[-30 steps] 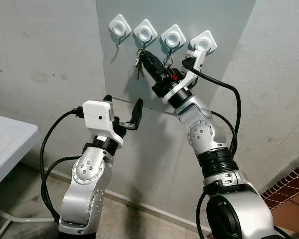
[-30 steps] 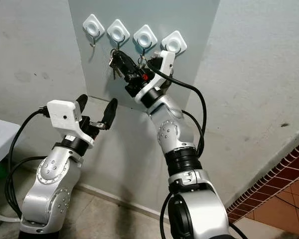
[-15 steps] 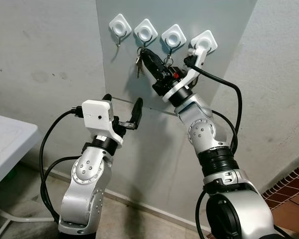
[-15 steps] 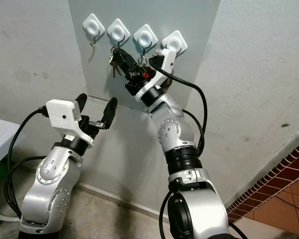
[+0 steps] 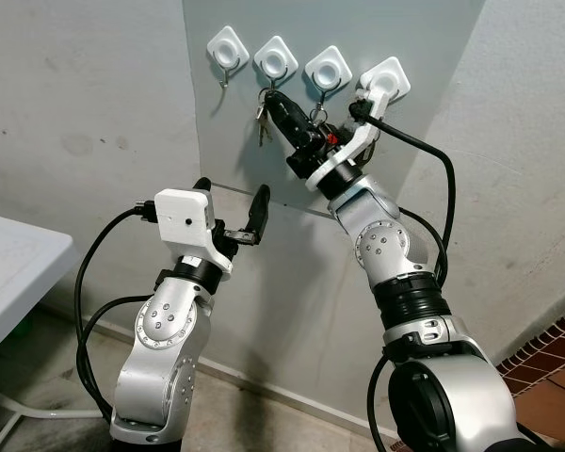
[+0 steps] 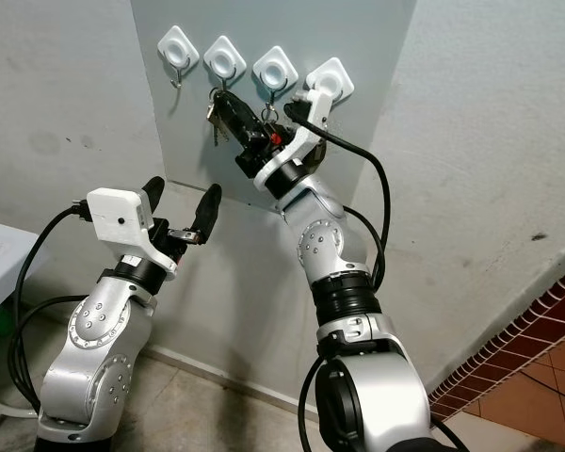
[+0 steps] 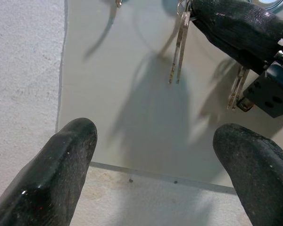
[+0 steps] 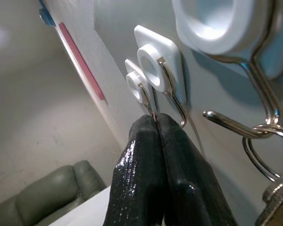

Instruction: Hang keys on a hook

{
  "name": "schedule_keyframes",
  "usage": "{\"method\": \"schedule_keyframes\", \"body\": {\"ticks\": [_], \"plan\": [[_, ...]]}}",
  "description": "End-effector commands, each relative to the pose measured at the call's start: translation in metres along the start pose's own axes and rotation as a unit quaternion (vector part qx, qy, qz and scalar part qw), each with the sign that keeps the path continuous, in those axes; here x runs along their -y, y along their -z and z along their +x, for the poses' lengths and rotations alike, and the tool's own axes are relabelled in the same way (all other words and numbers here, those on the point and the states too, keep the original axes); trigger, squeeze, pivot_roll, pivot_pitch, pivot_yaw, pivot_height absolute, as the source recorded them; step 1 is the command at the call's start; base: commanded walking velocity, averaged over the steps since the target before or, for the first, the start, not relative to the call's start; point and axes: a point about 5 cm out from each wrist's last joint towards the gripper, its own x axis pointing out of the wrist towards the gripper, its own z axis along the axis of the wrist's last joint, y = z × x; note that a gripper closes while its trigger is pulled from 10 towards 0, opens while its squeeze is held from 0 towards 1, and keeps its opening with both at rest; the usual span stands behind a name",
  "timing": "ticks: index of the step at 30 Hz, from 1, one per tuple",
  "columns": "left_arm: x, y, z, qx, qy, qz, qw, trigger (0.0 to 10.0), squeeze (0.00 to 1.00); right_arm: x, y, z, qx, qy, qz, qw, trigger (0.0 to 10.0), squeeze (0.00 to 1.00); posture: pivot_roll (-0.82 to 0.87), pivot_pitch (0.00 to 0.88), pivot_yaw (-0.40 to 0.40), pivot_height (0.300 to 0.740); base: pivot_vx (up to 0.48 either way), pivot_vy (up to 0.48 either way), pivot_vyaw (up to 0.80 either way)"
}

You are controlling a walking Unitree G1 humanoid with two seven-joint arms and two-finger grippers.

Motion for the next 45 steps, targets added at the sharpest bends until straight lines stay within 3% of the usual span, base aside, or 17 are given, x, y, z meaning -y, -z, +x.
{"method": "schedule_keyframes", "body": {"ticks": [1, 21, 26, 45], "plan": [[0.002, -0.005, -0.001, 0.009, 0.0, 0.003, 1.0, 10.0, 0.0, -0.002, -0.005, 0.007, 0.026, 0.014, 0.033, 0.999, 10.0, 0.0, 0.09, 0.018, -0.078, 0.74, 0.0, 0.0, 0.0], [0.003, -0.005, -0.001, 0.007, 0.001, -0.001, 1.0, 10.0, 0.0, -0.002, 0.005, -0.005, 0.024, 0.012, 0.024, 0.999, 10.0, 0.0, 0.09, 0.011, -0.078, 0.74, 0.0, 0.0, 0.0], [0.004, -0.005, -0.001, 0.006, 0.002, -0.003, 1.0, 10.0, 0.0, -0.002, 0.002, -0.009, 0.048, 0.006, 0.042, 0.998, 10.0, 0.0, 0.09, 0.01, -0.077, 0.74, 0.0, 0.0, 0.0], [0.004, -0.005, -0.002, 0.006, 0.002, -0.002, 1.0, 10.0, 0.0, -0.007, 0.006, -0.013, 0.052, -0.004, 0.057, 0.997, 10.0, 0.0, 0.1, 0.012, -0.077, 0.74, 0.0, 0.0, 0.0]]}}
